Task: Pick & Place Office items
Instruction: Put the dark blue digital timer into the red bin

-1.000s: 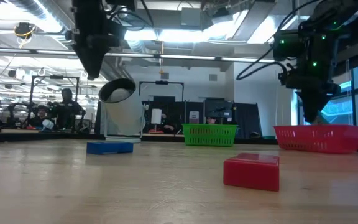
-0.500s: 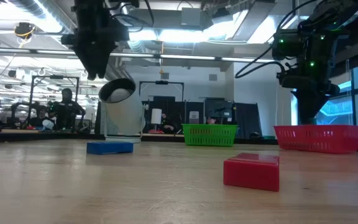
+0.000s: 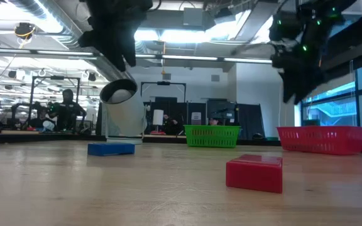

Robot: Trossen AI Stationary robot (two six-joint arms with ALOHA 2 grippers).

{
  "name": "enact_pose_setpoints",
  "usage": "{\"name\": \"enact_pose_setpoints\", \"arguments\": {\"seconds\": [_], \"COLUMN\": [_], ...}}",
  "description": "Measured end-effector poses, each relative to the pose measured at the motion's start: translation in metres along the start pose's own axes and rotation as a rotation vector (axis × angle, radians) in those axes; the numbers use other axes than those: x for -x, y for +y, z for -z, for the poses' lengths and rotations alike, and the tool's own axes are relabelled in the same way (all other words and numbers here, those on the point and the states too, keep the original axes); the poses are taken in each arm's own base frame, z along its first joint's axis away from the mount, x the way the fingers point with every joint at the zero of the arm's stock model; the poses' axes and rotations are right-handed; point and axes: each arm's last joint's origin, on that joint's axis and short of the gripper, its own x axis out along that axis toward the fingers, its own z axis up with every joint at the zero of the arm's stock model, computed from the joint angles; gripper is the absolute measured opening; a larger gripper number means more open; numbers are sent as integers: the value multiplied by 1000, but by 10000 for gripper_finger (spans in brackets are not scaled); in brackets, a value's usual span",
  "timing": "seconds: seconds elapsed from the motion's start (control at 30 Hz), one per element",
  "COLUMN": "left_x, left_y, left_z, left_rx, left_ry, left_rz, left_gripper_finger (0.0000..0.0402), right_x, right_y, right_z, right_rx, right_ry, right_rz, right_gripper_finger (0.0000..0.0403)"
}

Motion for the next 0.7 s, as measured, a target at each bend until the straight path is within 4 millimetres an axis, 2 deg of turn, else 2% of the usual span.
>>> {"name": "enact_pose_setpoints", "arguments": {"seconds": [0.2, 0.37, 0.5, 0.7], "left_x": [-25, -55, -78, -104], "left_y": [-28, -44, -47, -48], "left_z": [25, 43, 49, 58], "left_rx": [-85, -134, -50, 64], "left_ry": [30, -4, 39, 236], "left_rz": [-35, -149, -204, -200], "left_gripper_finger": [195, 234, 255, 267], "right_x": [29, 37, 38, 39], "right_y": [11, 20, 26, 32], "right_z": [-21, -26, -24, -21], "right_rx": [43, 68, 93, 142], "right_ry": [-127, -186, -174, -169], "right_rz": [-62, -107, -153, -179], "right_gripper_finger": [270, 270, 270, 270]}}
